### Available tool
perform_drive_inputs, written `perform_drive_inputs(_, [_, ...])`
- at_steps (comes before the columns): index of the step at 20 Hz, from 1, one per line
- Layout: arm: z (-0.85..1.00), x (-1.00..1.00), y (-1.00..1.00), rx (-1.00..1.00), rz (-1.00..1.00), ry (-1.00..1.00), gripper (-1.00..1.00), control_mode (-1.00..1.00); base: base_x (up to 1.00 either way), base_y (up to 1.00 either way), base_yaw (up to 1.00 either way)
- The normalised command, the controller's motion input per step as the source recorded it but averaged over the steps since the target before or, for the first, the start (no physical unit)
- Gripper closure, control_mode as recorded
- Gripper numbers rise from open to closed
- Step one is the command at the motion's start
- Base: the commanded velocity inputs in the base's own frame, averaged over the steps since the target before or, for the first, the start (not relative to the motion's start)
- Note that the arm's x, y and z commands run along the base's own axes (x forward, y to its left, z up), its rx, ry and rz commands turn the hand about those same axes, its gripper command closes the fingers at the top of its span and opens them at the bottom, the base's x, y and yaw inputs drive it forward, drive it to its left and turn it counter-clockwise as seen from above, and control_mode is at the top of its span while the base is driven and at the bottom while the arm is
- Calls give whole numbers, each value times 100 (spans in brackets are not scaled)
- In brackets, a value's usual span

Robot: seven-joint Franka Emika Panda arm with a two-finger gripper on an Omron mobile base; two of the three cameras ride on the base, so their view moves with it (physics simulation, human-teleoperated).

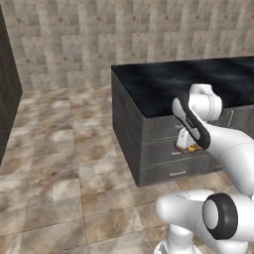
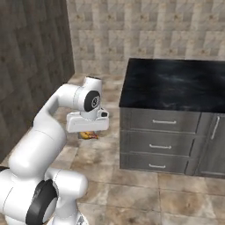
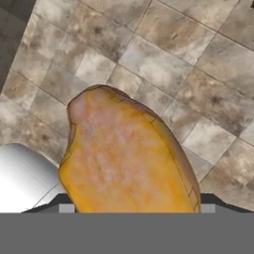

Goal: Take the chicken drumsticks from the pan and place one on each plate on the dining counter.

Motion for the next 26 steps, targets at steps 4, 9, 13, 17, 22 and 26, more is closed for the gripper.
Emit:
perform_drive_inputs(4, [0,0,0,0,0,0,100,100,46,100,-4])
perform_drive_inputs(9, [0,0,0,0,0,0,100,100,54,100,-11])
perform_drive_inputs(13, [0,0,0,0,0,0,100,100,60,100,-17])
perform_drive_inputs(17, [0,0,0,0,0,0,100,100,68,95,-18])
perform_drive_inputs(22, [0,0,0,0,0,0,100,100,83,77,-25])
perform_drive_inputs(26, [0,0,0,0,0,0,100,100,86,76,-24])
